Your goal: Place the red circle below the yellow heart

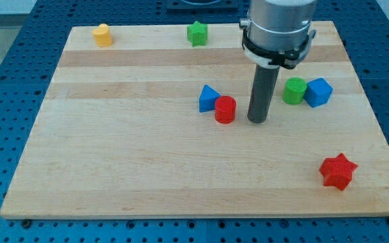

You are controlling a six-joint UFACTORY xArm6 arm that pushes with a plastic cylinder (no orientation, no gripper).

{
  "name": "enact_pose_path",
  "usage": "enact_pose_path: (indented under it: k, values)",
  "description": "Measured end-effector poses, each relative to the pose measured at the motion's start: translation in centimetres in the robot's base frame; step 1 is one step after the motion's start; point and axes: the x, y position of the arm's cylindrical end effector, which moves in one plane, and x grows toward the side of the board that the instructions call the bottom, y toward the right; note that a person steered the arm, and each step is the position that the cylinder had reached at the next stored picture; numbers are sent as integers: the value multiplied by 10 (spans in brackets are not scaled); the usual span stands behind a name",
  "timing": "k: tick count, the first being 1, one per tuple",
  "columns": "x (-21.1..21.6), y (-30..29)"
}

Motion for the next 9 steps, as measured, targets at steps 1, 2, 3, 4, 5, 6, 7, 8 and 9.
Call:
enact_pose_path:
  k: [1,2,3,4,5,6,7,8,9]
  values:
    - [-1,-22]
    - [-1,-52]
    - [-1,-80]
    - [-1,-105]
    - [0,-132]
    - [0,-156]
    - [0,-177]
    - [0,-197]
    - [-1,-214]
